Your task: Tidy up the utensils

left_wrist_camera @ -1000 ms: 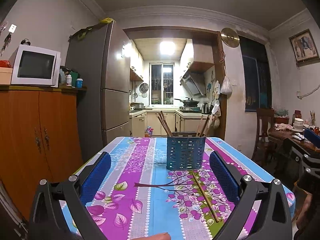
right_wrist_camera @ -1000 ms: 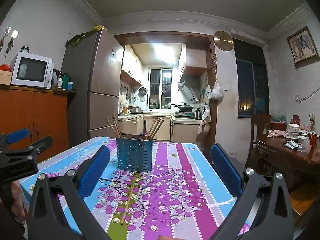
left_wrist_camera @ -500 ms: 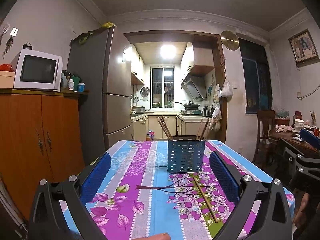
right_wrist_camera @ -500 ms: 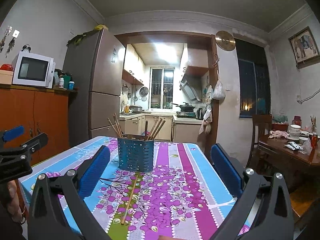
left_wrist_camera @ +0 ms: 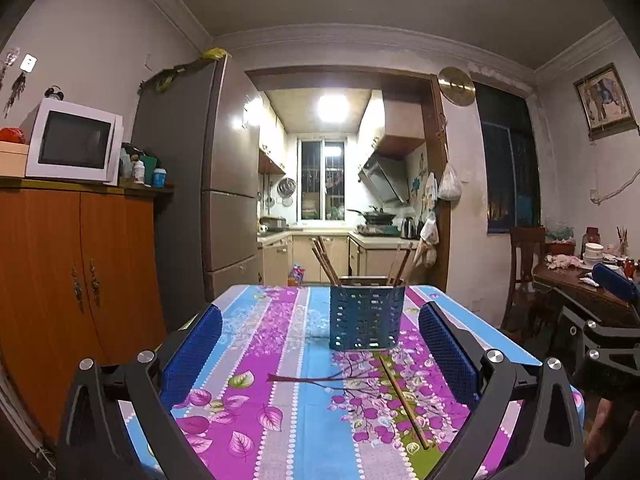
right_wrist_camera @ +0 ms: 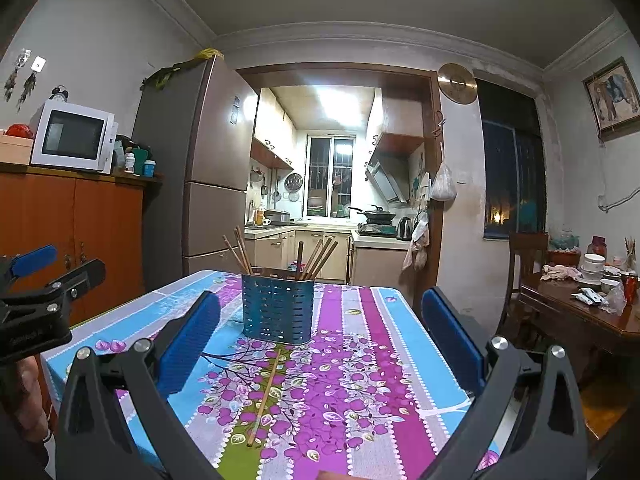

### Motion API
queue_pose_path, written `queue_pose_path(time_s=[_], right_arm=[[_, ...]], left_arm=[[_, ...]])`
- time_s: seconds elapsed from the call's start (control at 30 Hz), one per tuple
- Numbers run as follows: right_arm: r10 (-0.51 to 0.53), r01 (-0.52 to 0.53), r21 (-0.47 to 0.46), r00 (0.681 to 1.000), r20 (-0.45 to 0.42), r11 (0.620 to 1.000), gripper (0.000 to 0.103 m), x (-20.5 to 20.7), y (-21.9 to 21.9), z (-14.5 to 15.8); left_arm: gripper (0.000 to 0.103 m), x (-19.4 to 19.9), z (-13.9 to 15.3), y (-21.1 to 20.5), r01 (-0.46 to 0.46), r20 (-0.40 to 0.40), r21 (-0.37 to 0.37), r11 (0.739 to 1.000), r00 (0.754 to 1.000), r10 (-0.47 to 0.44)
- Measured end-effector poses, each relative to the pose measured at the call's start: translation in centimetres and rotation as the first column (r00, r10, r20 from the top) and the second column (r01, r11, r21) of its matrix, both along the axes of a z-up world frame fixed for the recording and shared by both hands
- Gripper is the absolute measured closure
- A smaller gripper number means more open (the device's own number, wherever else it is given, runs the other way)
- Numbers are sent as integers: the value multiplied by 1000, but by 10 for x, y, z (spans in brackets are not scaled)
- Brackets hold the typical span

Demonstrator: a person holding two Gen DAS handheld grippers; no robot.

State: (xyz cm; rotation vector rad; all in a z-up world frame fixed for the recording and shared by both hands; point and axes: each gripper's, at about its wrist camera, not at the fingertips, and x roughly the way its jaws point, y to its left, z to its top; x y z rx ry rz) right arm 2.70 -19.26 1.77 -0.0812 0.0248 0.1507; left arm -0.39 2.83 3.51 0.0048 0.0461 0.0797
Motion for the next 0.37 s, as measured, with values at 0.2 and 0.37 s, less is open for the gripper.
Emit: queue_pose_path(time_s=[0.2,0.37], right_arm=[[-2,2,4,1000,2,1000,6,0,0,1],[-8,8,9,1000,3,1000,5,0,-1,1]], left_arm=[[5,10,-1,1,1,-41,-8,1000,999,-1],[5,11,-3,-1,-8,-41,-2,1000,999,8]])
